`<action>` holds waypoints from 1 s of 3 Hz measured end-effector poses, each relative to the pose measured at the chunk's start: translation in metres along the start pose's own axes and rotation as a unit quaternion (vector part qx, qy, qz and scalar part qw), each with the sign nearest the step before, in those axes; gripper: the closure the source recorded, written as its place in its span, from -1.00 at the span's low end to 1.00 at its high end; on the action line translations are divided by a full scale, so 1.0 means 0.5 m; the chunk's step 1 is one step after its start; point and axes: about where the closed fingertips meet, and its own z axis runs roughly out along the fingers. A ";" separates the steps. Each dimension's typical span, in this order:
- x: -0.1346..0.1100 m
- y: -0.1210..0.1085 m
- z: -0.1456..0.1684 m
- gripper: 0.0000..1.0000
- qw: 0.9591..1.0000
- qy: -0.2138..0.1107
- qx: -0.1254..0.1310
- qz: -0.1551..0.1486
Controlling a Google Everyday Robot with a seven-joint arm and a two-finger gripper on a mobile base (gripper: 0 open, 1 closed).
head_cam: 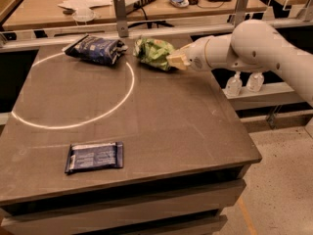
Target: Move green jalapeno chip bag near rxbar blueberry
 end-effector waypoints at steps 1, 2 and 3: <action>-0.008 0.030 -0.055 1.00 0.999 0.007 -0.028 -0.014; -0.020 0.124 -0.118 1.00 0.996 0.020 -0.087 -0.030; -0.045 0.279 -0.170 1.00 0.986 0.017 -0.158 -0.045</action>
Offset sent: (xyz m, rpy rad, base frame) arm -0.1666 0.0156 0.0405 -0.0711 0.1414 0.3408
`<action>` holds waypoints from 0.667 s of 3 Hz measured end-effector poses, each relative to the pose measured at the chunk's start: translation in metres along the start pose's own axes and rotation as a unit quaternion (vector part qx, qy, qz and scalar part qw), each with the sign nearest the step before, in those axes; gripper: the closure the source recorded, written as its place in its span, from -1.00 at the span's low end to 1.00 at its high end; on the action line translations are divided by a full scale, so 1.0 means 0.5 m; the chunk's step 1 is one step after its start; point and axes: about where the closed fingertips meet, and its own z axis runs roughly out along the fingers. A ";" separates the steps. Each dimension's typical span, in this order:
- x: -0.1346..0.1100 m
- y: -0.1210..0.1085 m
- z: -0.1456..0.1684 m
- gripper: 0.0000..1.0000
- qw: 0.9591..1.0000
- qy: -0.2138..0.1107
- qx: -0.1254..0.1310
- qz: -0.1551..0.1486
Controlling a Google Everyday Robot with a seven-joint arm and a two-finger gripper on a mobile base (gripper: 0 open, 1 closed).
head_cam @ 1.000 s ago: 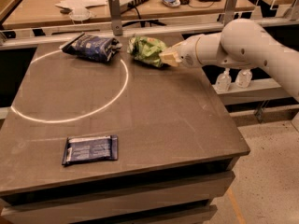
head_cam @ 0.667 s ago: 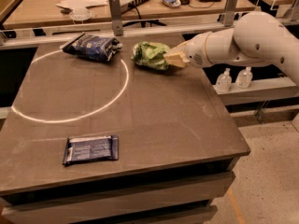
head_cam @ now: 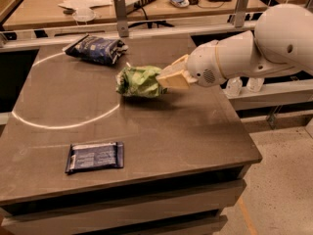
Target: Move green jalapeno chip bag near rxbar blueberry
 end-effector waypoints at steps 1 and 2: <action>-0.019 0.082 0.005 1.00 1.000 -0.006 -0.020 0.002; -0.039 0.175 0.025 0.93 1.000 -0.001 -0.013 0.024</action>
Offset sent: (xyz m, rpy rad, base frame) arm -0.1001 0.0686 -0.0027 0.0226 0.0671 -0.0420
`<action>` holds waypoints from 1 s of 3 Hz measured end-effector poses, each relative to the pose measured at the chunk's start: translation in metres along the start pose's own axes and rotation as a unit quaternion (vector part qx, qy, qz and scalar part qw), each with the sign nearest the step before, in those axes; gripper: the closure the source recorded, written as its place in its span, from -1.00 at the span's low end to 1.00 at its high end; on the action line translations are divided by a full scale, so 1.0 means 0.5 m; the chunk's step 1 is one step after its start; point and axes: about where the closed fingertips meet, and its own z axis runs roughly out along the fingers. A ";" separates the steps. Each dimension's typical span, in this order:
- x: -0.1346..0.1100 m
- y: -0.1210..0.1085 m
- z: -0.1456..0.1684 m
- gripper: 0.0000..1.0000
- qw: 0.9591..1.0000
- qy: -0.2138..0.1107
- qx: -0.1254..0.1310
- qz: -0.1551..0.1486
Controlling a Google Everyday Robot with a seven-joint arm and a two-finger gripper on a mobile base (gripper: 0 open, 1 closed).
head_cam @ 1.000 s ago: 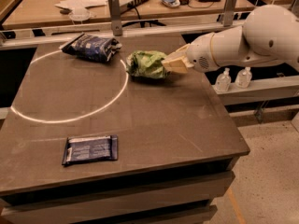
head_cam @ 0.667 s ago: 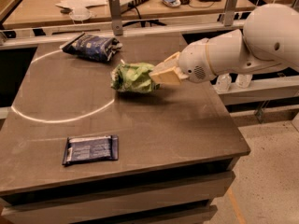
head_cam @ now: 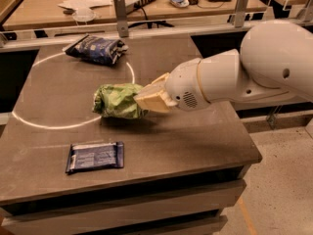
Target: Move green jalapeno chip bag near rxbar blueberry
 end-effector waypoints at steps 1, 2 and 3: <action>-0.001 0.055 0.004 0.31 1.000 0.005 0.011 0.023; 0.010 0.081 0.005 -0.14 0.999 0.012 0.024 0.038; 0.019 0.101 0.003 -0.62 0.998 0.016 0.036 0.046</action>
Offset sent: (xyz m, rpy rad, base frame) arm -0.0520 0.0116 -0.0181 -0.0105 0.0753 -0.1372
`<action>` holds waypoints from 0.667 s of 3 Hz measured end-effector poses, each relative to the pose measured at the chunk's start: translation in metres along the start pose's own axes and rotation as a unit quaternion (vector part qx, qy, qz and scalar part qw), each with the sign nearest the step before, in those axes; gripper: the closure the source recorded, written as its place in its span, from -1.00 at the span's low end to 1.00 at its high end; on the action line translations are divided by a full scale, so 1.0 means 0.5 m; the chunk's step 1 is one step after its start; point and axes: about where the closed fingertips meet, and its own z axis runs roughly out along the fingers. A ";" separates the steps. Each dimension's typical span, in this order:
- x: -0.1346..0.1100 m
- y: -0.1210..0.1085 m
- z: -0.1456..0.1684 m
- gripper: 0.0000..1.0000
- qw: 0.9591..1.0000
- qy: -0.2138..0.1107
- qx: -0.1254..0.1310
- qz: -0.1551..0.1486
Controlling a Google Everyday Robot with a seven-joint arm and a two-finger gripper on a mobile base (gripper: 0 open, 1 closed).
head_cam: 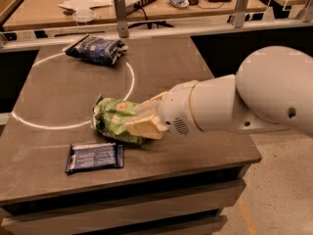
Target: Move green jalapeno chip bag near rxbar blueberry
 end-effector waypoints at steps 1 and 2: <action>0.006 -0.001 -0.007 -1.00 1.000 -0.001 0.007 0.001; 0.022 -0.077 -0.053 -1.00 0.997 -0.028 0.068 0.016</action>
Offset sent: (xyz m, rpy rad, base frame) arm 0.0668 -0.1107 0.0172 0.0848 -0.1795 -0.3522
